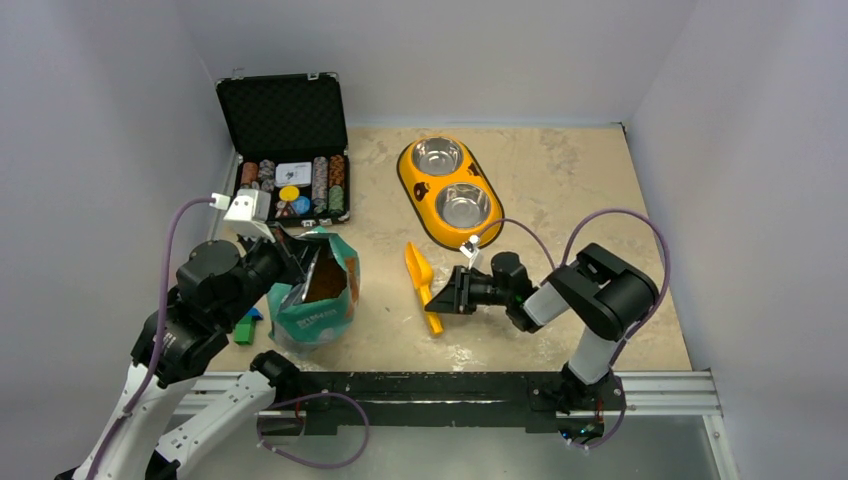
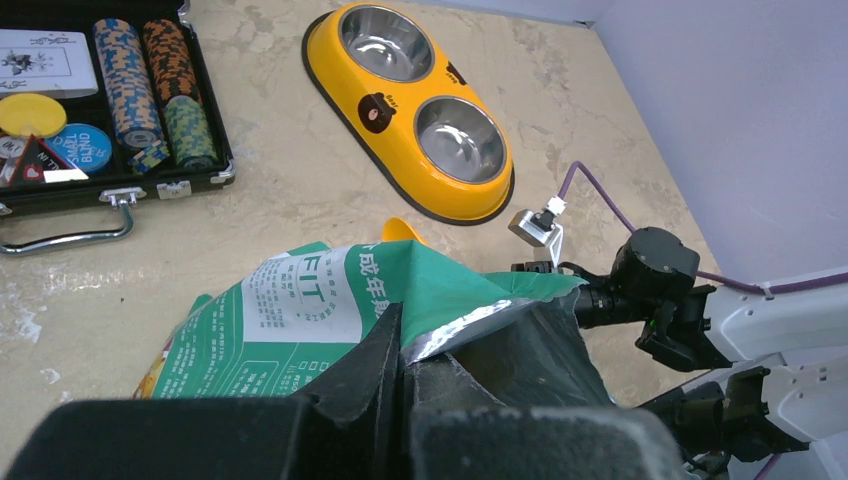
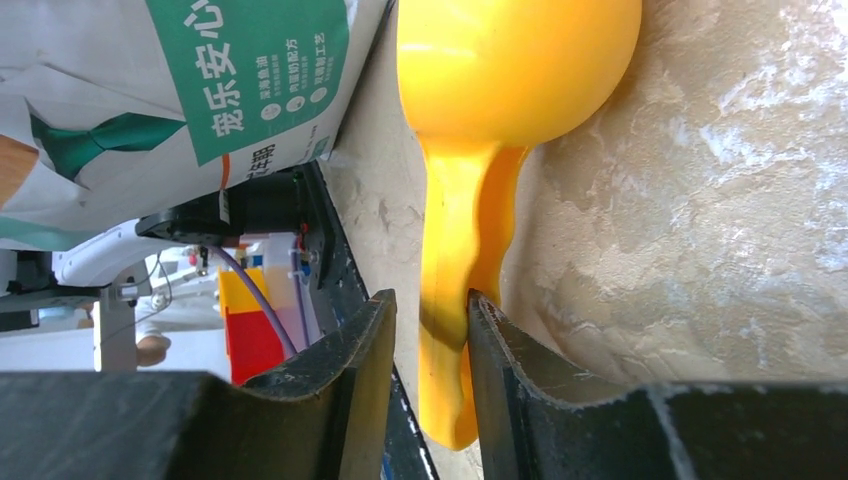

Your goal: Serve the pet food

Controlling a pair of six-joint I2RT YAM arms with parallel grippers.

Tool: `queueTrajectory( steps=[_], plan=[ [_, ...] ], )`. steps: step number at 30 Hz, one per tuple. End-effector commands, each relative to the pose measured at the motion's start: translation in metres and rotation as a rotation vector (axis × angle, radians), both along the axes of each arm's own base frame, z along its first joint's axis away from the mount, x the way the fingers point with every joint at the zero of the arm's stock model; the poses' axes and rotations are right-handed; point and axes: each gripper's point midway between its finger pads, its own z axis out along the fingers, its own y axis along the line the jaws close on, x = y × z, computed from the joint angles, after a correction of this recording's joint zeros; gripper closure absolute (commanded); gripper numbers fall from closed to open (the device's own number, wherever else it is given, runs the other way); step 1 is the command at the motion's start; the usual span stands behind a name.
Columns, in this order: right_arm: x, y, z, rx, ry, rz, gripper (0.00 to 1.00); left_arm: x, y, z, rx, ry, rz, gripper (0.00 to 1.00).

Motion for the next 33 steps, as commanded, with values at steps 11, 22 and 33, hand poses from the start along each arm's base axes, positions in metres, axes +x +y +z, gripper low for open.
queueTrajectory(
  steps=[11, 22, 33],
  plan=[
    [0.022, -0.008, -0.007, -0.232, -0.183, -0.034, 0.42, -0.002, -0.002, -0.016, 0.002, 0.043, -0.007, 1.0],
    [0.034, 0.014, -0.039, -0.679, -0.502, -0.222, 0.31, -0.007, 0.0, -0.015, -0.003, 0.039, -0.012, 1.0],
    [0.003, -0.006, -0.115, -1.014, -0.554, -0.529, 0.51, -0.015, 0.009, -0.019, 0.005, 0.043, 0.005, 1.0]
  ],
)
